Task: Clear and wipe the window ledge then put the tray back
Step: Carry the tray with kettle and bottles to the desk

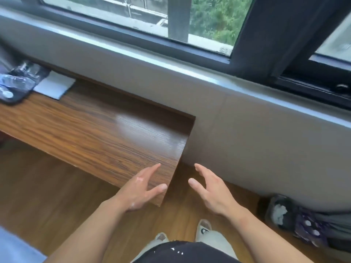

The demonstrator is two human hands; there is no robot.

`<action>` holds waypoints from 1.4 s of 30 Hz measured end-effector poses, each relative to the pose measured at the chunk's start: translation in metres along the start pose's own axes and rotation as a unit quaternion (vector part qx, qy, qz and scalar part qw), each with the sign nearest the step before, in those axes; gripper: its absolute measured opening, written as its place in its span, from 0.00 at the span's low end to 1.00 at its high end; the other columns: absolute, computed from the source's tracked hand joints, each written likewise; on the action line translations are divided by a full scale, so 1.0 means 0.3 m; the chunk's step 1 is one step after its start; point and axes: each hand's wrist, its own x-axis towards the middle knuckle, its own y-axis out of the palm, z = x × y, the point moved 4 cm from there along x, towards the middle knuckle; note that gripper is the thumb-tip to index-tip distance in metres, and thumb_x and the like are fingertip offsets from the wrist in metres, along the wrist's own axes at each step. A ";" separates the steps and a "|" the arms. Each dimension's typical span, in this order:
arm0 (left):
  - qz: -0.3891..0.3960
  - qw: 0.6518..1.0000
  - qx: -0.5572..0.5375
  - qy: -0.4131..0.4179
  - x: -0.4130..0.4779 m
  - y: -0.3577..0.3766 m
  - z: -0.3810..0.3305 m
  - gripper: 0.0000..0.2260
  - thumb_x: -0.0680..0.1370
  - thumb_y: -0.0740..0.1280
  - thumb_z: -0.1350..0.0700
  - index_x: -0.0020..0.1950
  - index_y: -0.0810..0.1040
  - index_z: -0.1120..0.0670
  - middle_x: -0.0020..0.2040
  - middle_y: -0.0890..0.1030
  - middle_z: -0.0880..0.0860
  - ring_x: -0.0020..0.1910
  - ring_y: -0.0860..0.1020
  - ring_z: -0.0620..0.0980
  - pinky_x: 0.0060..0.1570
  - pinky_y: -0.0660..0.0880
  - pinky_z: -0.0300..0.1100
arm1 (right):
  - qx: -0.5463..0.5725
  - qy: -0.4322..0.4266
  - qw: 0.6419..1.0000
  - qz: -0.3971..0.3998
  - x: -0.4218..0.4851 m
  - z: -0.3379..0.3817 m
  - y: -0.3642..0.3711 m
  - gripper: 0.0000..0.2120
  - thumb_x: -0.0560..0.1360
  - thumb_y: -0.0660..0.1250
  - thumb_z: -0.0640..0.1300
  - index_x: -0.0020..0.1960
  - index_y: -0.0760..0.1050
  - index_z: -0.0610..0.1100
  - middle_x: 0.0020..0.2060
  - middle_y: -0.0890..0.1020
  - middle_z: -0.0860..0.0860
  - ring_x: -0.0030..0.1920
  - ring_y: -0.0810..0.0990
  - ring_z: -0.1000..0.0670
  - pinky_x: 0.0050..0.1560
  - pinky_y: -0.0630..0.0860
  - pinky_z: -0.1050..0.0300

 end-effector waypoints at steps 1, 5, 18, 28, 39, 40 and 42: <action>-0.008 1.000 -0.010 -0.009 -0.012 -0.027 0.036 0.44 0.71 0.53 0.20 0.82 0.52 0.39 0.81 0.61 0.45 0.79 0.61 0.46 0.75 0.61 0.44 | -0.001 -0.009 1.000 0.009 0.027 0.042 0.013 0.50 0.68 0.44 0.83 0.81 0.59 0.54 0.78 0.67 0.56 0.77 0.66 0.55 0.77 0.63 0.53; -0.048 0.997 -0.043 -0.043 -0.064 -0.102 0.141 0.47 0.68 0.51 0.17 0.82 0.53 0.39 0.81 0.62 0.46 0.79 0.61 0.45 0.76 0.59 0.43 | -0.015 -0.051 0.997 0.054 0.134 0.177 0.065 0.51 0.68 0.44 0.83 0.81 0.60 0.54 0.77 0.68 0.56 0.75 0.67 0.55 0.76 0.65 0.54; -0.187 0.951 -0.136 -0.206 -0.312 -0.192 0.341 0.46 0.69 0.53 0.19 0.82 0.54 0.41 0.81 0.61 0.46 0.78 0.62 0.45 0.75 0.60 0.42 | -0.110 -0.202 0.949 0.216 0.417 0.382 0.260 0.43 0.73 0.46 0.80 0.79 0.63 0.56 0.76 0.69 0.56 0.74 0.67 0.57 0.74 0.63 0.57; -0.218 0.925 -0.182 -0.252 -0.397 -0.265 0.592 0.50 0.64 0.51 0.15 0.81 0.55 0.38 0.81 0.63 0.47 0.78 0.63 0.46 0.76 0.63 0.50 | -0.101 -0.225 0.938 0.245 0.487 0.592 0.440 0.38 0.77 0.51 0.75 0.79 0.63 0.54 0.76 0.69 0.56 0.75 0.66 0.57 0.74 0.62 0.58; -0.196 0.940 -0.193 -0.203 -0.536 -0.637 1.113 0.49 0.65 0.54 0.16 0.81 0.56 0.38 0.80 0.63 0.46 0.77 0.63 0.45 0.75 0.64 0.49 | -0.108 -0.177 0.961 0.184 0.606 1.016 0.773 0.42 0.74 0.48 0.79 0.78 0.64 0.54 0.76 0.70 0.56 0.73 0.69 0.56 0.73 0.66 0.52; -0.191 0.942 -0.190 -0.201 -0.559 -0.677 1.168 0.49 0.65 0.54 0.16 0.81 0.56 0.38 0.80 0.62 0.45 0.77 0.63 0.45 0.75 0.64 0.48 | -0.103 -0.173 0.963 0.179 0.616 1.061 0.809 0.43 0.73 0.47 0.79 0.78 0.64 0.54 0.75 0.70 0.56 0.73 0.69 0.56 0.73 0.66 0.52; -0.180 0.947 -0.177 -0.198 -0.595 -0.756 1.271 0.48 0.65 0.54 0.17 0.81 0.56 0.38 0.80 0.62 0.44 0.77 0.63 0.44 0.75 0.64 0.47 | -0.099 -0.169 0.966 0.172 0.645 1.143 0.883 0.44 0.72 0.47 0.80 0.78 0.65 0.54 0.75 0.71 0.55 0.72 0.70 0.56 0.74 0.67 0.52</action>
